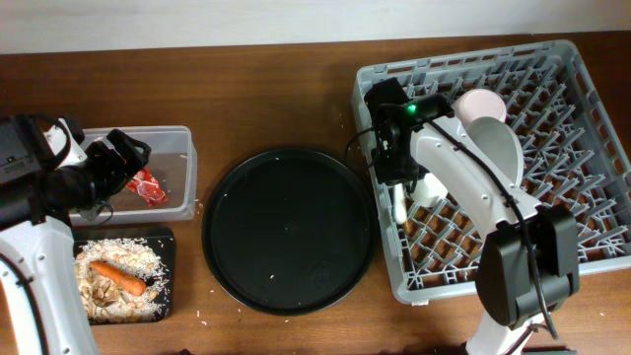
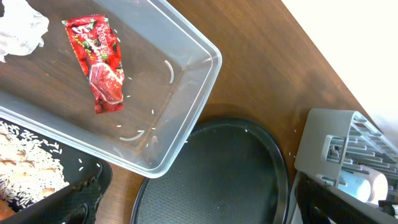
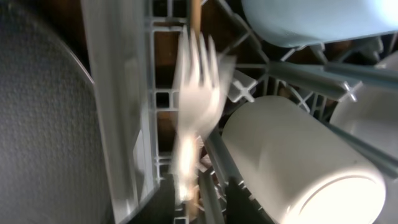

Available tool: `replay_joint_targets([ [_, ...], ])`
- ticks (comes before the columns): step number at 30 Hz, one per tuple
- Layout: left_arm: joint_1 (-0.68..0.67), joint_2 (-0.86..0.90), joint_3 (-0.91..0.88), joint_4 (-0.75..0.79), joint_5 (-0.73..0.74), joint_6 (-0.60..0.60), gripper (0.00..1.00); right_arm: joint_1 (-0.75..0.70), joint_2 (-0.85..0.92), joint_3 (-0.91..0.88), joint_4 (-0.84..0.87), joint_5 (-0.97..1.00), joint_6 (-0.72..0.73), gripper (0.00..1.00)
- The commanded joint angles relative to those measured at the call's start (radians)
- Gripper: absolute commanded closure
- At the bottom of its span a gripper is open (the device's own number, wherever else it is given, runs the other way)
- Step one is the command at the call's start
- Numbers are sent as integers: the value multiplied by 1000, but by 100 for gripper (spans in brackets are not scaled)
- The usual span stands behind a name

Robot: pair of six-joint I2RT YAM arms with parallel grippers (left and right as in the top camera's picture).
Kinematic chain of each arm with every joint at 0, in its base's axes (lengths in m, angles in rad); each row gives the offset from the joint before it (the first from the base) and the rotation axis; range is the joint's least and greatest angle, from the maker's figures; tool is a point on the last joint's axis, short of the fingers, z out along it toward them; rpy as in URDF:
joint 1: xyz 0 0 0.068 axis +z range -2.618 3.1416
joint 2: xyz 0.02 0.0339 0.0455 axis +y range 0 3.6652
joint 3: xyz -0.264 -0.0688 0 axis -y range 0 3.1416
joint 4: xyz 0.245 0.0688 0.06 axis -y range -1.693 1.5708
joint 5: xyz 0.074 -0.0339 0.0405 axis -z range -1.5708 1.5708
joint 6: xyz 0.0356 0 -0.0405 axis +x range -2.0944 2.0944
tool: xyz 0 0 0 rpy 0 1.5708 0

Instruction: Sort waste into correct bins and load items into the dishwasher rack

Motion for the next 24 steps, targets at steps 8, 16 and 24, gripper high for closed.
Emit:
replay_joint_targets([
  [8, 3, -15, 14, 1, 3, -10, 1, 2, -41, 395, -240, -28, -17, 1],
  [16, 3, -15, 14, 1, 3, -10, 1, 1, -40, 406, -240, -28, -18, 1],
  [24, 3, -15, 14, 1, 3, -10, 1, 4, -49, 406, -240, -28, -18, 1],
])
